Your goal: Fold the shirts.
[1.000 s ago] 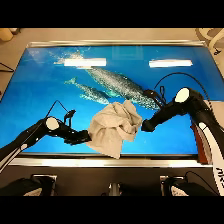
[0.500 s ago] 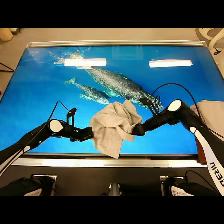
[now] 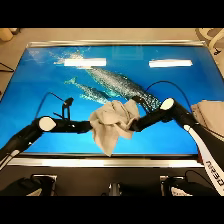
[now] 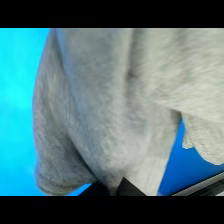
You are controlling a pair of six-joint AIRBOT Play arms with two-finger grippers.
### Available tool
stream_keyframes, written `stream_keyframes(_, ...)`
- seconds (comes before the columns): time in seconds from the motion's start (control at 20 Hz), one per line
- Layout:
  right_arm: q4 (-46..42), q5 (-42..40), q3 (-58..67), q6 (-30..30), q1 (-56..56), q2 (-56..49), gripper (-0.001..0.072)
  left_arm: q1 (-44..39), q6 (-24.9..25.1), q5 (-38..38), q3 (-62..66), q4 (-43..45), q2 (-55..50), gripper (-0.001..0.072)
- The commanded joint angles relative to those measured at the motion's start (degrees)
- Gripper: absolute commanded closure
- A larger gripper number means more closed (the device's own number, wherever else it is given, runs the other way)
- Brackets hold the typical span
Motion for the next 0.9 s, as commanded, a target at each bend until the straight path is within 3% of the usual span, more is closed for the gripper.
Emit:
stream_keyframes(0.0, -7.3, 3.43, 8.59, -0.74, -3.87, 8.81, 0.0692, 2.23, -1.75, 0.11, 9.51, 10.97, 8.61, 0.0681)
stream_keyframes(0.2, -17.0, -4.68, 28.02, 1.09, -9.88, 26.34, 0.0691, 8.22, -10.23, 1.66, 33.09, 26.99, 20.52, 0.068)
stream_keyframes(0.35, -16.26, -18.38, 35.82, 1.18, -10.29, 38.16, 0.0691, 9.81, -11.13, 7.91, 48.15, 27.85, 25.35, 0.068)
stream_keyframes(0.45, -14.34, -22.49, 36.0, 2.54, -10.29, 43.34, 0.069, 9.38, -11.1, 10.6, 52.89, 27.87, 27.06, 0.068)
stream_keyframes(0.65, -15.41, -8.35, 36.0, 9.46, -10.29, 44.85, 0.069, 9.33, -11.13, 10.97, 53.24, 27.85, 27.91, 0.068)
stream_keyframes(0.85, -17.81, 19.58, 35.89, 13.18, -10.29, 39.95, 0.069, 9.33, -9.53, 9.01, 53.2, 28.57, 25.14, 0.0679)
